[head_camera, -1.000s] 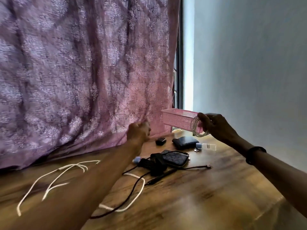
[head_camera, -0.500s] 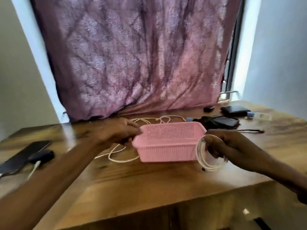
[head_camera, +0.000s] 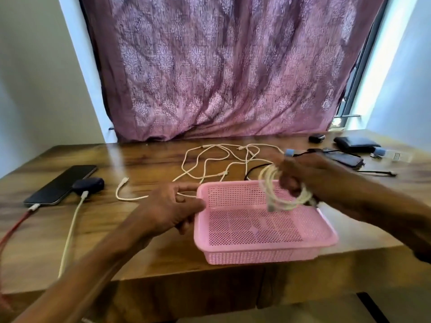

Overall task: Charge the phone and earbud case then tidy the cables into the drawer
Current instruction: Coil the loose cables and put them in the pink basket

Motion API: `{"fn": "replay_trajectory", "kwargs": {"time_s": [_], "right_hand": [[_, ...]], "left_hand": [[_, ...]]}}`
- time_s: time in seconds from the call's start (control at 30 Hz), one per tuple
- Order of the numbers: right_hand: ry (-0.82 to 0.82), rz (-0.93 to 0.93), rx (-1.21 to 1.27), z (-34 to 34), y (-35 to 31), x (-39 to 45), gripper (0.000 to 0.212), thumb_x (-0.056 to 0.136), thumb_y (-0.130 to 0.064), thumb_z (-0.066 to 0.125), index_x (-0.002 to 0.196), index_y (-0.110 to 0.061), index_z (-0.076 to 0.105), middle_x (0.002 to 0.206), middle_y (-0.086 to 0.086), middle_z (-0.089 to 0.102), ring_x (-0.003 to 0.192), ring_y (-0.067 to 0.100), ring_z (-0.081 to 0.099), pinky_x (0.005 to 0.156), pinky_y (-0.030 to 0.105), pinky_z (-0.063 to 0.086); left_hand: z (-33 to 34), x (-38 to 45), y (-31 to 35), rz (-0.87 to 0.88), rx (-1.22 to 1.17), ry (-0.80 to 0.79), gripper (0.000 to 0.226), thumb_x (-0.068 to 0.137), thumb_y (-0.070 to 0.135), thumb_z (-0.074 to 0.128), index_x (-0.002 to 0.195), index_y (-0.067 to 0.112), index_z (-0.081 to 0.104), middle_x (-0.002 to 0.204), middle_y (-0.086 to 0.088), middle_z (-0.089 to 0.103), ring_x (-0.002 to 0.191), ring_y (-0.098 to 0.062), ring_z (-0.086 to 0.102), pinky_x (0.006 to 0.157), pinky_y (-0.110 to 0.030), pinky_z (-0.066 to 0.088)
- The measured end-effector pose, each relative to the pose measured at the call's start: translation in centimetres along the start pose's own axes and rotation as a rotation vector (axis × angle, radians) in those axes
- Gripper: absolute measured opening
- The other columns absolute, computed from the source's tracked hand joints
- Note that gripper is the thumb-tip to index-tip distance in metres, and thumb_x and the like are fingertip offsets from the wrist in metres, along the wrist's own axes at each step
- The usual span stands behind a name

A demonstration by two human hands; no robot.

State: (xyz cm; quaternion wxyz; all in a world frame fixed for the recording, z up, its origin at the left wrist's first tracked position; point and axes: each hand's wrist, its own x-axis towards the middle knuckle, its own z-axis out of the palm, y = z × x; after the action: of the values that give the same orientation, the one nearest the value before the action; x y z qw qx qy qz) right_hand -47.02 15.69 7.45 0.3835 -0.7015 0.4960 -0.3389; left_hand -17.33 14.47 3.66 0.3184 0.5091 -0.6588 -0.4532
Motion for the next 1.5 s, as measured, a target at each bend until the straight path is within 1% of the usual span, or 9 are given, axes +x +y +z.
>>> {"fn": "replay_trajectory", "kwargs": {"time_s": [0.13,0.3,0.57,0.73,0.87,1.03,1.27,1.37,1.5], "right_hand": [[-0.273,0.131,-0.159,4.7,-0.4,3.0,0.053,0.102,-0.053,0.048,0.072,-0.011,0.062,0.058,0.000,0.051,0.047,0.011,0.040,0.044,0.023,0.034],[-0.379,0.192,-0.315,7.8,-0.2,5.2,0.054,0.104,-0.053,0.047,0.069,-0.016,0.065,0.057,-0.001,0.064,0.049,0.013,0.054,0.053,0.026,0.044],[-0.184,-0.009,-0.865,7.7,-1.8,4.3,0.061,0.105,-0.058,0.033,0.067,-0.017,0.057,0.059,-0.006,0.061,0.057,0.007,0.062,0.062,0.029,0.047],[-0.154,0.082,-0.864,3.9,-1.0,3.7,0.051,0.106,-0.051,0.040,0.090,-0.014,0.072,0.080,0.000,0.077,0.070,0.010,0.073,0.077,0.039,0.060],[-0.176,0.173,-0.835,0.7,1.0,2.6,0.036,0.103,-0.042,0.055,0.083,-0.020,0.076,0.073,-0.009,0.077,0.064,0.006,0.073,0.075,0.041,0.063],[-0.033,0.311,-0.903,-5.4,4.0,0.8,0.021,0.099,-0.029,0.064,0.081,-0.025,0.073,0.073,-0.013,0.070,0.069,0.008,0.070,0.077,0.040,0.064],[0.238,0.585,-0.579,-13.1,7.7,-0.2,0.015,0.097,-0.009,0.069,0.082,-0.007,0.070,0.080,0.016,0.076,0.060,0.021,0.069,0.067,0.039,0.065],[0.316,0.527,-0.538,-13.4,7.0,-0.3,0.016,0.097,-0.015,0.069,0.089,-0.003,0.072,0.081,0.018,0.076,0.064,0.024,0.072,0.068,0.042,0.066],[0.370,0.184,-0.881,-10.4,3.4,0.7,0.026,0.095,-0.030,0.070,0.077,-0.012,0.073,0.071,0.005,0.072,0.066,0.019,0.070,0.057,0.032,0.055]], "left_hand": [[0.0,0.2,-0.5,0.013,-0.067,-0.008,0.051,0.091,0.020,0.073,0.139,0.027,0.057,0.074,-0.007,0.075,0.055,-0.013,0.060,0.051,-0.025,0.052],[-0.2,-0.1,-0.9,0.040,-0.113,-0.014,0.054,0.091,0.018,0.073,0.141,0.027,0.052,0.066,-0.006,0.071,0.053,-0.014,0.059,0.050,-0.027,0.051],[0.2,0.3,-1.1,0.011,-0.133,-0.007,0.057,0.091,0.022,0.074,0.142,0.029,0.051,0.082,-0.011,0.078,0.059,-0.017,0.067,0.054,-0.028,0.055],[2.2,1.4,0.2,-0.021,-0.184,-0.075,0.060,0.092,0.018,0.073,0.145,0.028,0.047,0.083,-0.011,0.078,0.062,-0.019,0.071,0.056,-0.029,0.058],[5.5,3.4,1.7,-0.020,-0.249,-0.118,0.064,0.093,0.015,0.073,0.149,0.022,0.043,0.074,-0.011,0.076,0.059,-0.018,0.073,0.053,-0.028,0.058],[12.2,7.5,4.3,0.026,-0.350,-0.218,0.064,0.093,0.012,0.074,0.147,0.016,0.040,0.069,-0.010,0.074,0.060,-0.020,0.074,0.053,-0.031,0.061],[19.0,12.3,7.3,0.065,-0.340,-0.196,0.062,0.095,0.011,0.071,0.148,0.013,0.038,0.092,-0.019,0.074,0.063,-0.023,0.075,0.056,-0.035,0.062],[18.8,12.5,7.2,0.157,-0.162,-0.131,0.057,0.094,0.021,0.073,0.144,0.018,0.045,0.090,-0.015,0.077,0.064,-0.020,0.076,0.058,-0.034,0.062],[14.1,12.5,5.3,0.421,0.439,0.187,0.033,0.088,0.044,0.074,0.117,0.027,0.070,0.076,0.005,0.073,0.068,-0.011,0.070,0.074,-0.029,0.057]]}}
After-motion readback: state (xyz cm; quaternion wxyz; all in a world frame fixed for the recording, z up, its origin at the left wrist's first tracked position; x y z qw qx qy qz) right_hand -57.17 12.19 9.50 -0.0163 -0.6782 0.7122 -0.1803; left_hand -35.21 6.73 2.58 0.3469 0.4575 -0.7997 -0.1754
